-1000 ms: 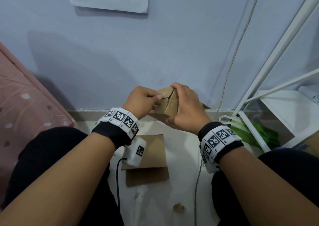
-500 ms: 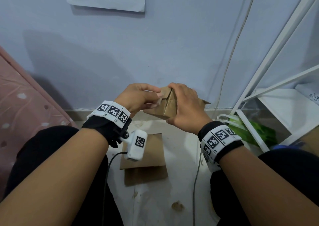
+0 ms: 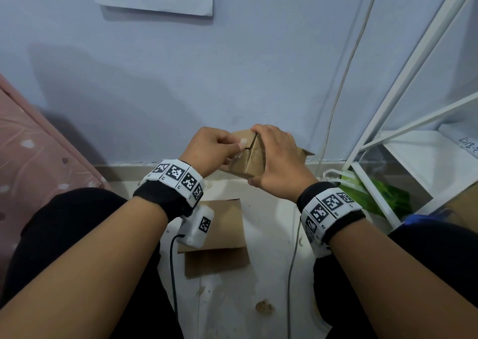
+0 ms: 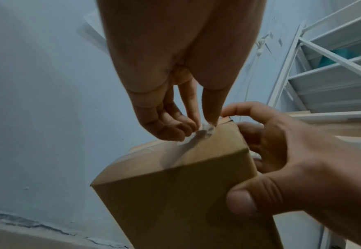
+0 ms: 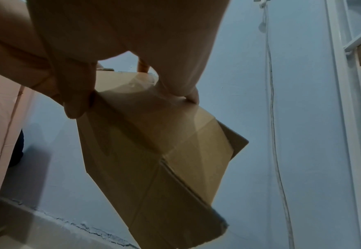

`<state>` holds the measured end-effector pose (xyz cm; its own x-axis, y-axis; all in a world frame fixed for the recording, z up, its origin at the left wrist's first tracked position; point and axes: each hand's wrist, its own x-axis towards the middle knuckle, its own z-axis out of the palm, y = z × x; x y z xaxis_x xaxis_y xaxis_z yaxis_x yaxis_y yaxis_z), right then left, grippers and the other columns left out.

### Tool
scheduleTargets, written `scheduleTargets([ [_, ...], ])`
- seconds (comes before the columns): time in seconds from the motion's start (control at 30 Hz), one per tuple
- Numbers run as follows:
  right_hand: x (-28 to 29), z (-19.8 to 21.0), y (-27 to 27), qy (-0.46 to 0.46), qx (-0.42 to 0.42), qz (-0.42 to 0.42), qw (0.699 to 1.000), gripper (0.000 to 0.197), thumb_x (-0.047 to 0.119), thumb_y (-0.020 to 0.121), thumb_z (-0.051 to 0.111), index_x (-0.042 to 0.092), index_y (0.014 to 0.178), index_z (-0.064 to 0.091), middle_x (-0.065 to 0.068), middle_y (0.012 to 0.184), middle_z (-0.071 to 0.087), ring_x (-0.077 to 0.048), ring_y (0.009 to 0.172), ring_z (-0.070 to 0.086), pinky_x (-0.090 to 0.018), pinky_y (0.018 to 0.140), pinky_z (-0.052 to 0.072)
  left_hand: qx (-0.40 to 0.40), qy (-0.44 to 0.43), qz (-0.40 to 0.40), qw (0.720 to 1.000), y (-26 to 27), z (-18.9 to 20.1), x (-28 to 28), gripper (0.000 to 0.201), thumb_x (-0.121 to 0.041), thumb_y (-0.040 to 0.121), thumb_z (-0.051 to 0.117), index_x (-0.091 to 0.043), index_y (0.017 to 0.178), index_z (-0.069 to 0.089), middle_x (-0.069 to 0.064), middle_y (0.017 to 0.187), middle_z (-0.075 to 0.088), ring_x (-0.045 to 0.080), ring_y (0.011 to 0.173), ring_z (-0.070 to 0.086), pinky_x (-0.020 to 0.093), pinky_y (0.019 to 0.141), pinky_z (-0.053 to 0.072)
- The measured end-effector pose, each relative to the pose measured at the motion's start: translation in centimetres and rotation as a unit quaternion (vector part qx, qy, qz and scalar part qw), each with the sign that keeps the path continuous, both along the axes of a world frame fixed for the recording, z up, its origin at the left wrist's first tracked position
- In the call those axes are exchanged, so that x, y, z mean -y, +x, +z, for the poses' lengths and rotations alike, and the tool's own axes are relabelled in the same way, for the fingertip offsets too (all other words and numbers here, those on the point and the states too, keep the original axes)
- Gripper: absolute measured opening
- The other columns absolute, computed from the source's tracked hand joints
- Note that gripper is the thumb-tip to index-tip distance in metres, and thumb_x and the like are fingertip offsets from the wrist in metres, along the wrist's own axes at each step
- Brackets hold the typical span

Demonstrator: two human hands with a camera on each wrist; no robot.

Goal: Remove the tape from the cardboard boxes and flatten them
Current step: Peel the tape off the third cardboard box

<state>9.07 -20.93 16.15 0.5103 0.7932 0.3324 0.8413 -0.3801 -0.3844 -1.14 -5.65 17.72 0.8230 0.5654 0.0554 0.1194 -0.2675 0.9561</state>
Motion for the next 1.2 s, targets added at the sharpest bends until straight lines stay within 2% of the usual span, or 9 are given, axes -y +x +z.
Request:
scheduleTargets([
  [0.1,0.1,-0.1,0.1,0.011,-0.009,-0.002,1.0,0.104,0.03,0.057,0.093,0.02,0.145,0.039,-0.001,0.14,0.045,-0.023,0.129,0.041,-0.054,0.116,0.029,0.011,-0.034,-0.007,0.999,0.0,0.1,0.1,0.015,-0.015,0.091,0.075,0.0,0.092,0.077,-0.002,0.066,0.069,0.005,0.057,0.064,0.016,0.057,0.051],
  [0.2,0.3,0.0,0.2,0.014,-0.009,-0.003,1.0,0.103,0.029,0.058,0.093,0.02,0.145,0.039,-0.001,0.14,0.045,-0.022,0.128,0.039,-0.053,0.116,0.029,0.018,-0.034,-0.003,0.999,0.0,0.1,0.1,0.011,-0.012,0.09,0.077,-0.003,0.095,0.075,-0.001,0.065,0.065,0.005,0.056,0.063,0.017,0.058,0.053],
  [0.37,0.4,-0.1,-0.1,-0.001,-0.004,0.005,1.0,0.103,0.03,0.058,0.093,0.02,0.145,0.039,-0.002,0.141,0.044,-0.021,0.13,0.037,-0.052,0.117,0.027,-0.011,0.032,0.016,0.999,0.1,-0.1,-0.3,0.01,-0.004,0.087,0.075,-0.012,0.082,0.072,0.001,0.068,0.065,0.005,0.054,0.059,0.023,0.059,0.052],
  [0.53,0.5,-0.2,-0.1,-0.005,0.001,0.002,1.0,0.104,0.031,0.059,0.093,0.02,0.146,0.038,-0.001,0.143,0.043,-0.021,0.133,0.037,-0.052,0.118,0.026,-0.036,0.039,-0.014,0.998,0.0,0.1,0.0,0.008,-0.008,0.09,0.07,-0.005,0.088,0.077,0.003,0.073,0.07,0.008,0.065,0.064,0.02,0.06,0.054],
  [0.63,0.6,-0.4,0.1,-0.015,0.005,0.01,1.0,0.105,0.032,0.059,0.092,0.021,0.147,0.036,-0.001,0.144,0.043,-0.022,0.136,0.036,-0.055,0.119,0.024,-0.04,0.019,-0.027,0.999,-0.1,0.1,-0.1,0.007,-0.008,0.09,0.074,-0.001,0.091,0.075,0.004,0.07,0.07,0.008,0.06,0.064,0.02,0.06,0.054],
  [0.8,0.6,-0.6,-0.1,-0.027,0.0,0.014,1.0,0.105,0.031,0.06,0.092,0.023,0.148,0.035,0.001,0.145,0.041,-0.021,0.137,0.035,-0.056,0.121,0.02,-0.044,0.004,-0.023,0.999,-0.4,0.3,-0.2,0.004,0.002,0.088,0.072,-0.001,0.086,0.073,0.011,0.066,0.071,0.017,0.057,0.063,0.026,0.064,0.06],
  [0.93,0.5,-0.6,-0.4,-0.024,-0.02,0.014,0.999,0.104,0.03,0.061,0.093,0.022,0.147,0.035,0.001,0.144,0.041,-0.022,0.134,0.036,-0.055,0.12,0.023,-0.053,-0.032,0.005,0.998,-0.3,0.6,-0.1,0.01,0.009,0.091,0.063,0.0,0.095,0.065,0.024,0.075,0.07,0.026,0.059,0.062,0.033,0.066,0.06],
  [1.07,0.5,-0.2,-0.8,0.0,-0.085,0.003,0.996,0.101,0.026,0.063,0.092,0.022,0.147,0.035,0.002,0.142,0.04,-0.02,0.128,0.035,-0.044,0.113,0.033,-0.041,-0.092,0.023,0.995,-0.3,0.6,-0.1,0.02,0.013,0.092,0.056,-0.006,0.096,0.058,0.019,0.071,0.066,0.021,0.052,0.06,0.027,0.058,0.057],
  [1.2,0.5,-0.2,-1.0,-0.013,-0.08,0.003,0.997,0.099,0.025,0.064,0.091,0.022,0.146,0.034,0.001,0.142,0.039,-0.02,0.128,0.034,-0.045,0.113,0.034,-0.054,0.027,0.027,0.998,-0.1,0.1,-0.2,0.021,0.001,0.087,0.067,-0.016,0.078,0.076,0.005,0.077,0.072,0.014,0.071,0.064,0.029,0.075,0.056],
])
